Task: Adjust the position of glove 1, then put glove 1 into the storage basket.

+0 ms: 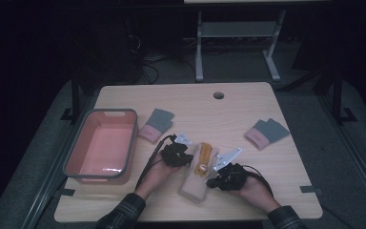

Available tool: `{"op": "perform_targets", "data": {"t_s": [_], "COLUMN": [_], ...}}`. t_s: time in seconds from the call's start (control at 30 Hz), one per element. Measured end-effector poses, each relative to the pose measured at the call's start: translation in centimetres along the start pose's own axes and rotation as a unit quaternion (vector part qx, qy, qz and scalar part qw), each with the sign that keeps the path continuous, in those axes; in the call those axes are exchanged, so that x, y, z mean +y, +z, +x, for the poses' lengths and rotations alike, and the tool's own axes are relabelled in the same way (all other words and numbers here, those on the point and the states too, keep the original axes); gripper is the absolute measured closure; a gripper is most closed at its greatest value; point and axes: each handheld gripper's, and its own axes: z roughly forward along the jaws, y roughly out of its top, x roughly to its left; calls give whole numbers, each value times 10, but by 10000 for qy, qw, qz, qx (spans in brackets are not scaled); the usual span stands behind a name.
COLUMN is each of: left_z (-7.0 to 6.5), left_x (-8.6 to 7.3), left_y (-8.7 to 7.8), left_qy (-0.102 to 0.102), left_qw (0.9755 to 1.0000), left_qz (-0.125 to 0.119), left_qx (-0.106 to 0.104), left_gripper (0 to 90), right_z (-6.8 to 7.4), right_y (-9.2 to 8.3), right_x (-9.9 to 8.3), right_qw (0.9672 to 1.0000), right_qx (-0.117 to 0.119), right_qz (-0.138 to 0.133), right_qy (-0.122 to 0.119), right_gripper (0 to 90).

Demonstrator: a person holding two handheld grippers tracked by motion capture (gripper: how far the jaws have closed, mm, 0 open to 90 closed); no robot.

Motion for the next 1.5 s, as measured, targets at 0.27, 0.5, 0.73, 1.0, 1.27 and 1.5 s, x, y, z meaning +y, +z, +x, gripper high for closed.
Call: {"op": "perform_targets", "data": {"t_s": [0.27, 0.5, 0.73, 1.0, 1.27, 1.5], "left_z": [2, 2, 6, 13, 12, -2], "left_x": [4, 5, 5, 1, -1, -8], "left_y": [5, 5, -1, -16, -45, -69], "left_qy": [48, 39, 51, -201, -133, -24], "left_qw": [9999, 9999, 9999, 9998, 9999, 9998], "left_qz": [111, 120, 110, -69, -40, -51], "left_qx": [-88, -103, -92, -33, 69, -195], "left_gripper": [893, 893, 893, 748, 462, 269], "right_z": [11, 18, 17, 9, -11, -33], "right_y": [16, 27, 21, -5, -30, -44], "right_x": [12, 21, 19, 7, -14, -42], "right_qw": [9995, 9987, 9991, 9996, 9957, 9833], "right_qx": [122, 219, 189, -135, -670, -1452], "right_qz": [-7, 7, -65, -261, -445, -494], "right_qy": [-289, -464, -368, -49, 466, 978], "right_gripper": [900, 900, 900, 669, 297, 135]}}
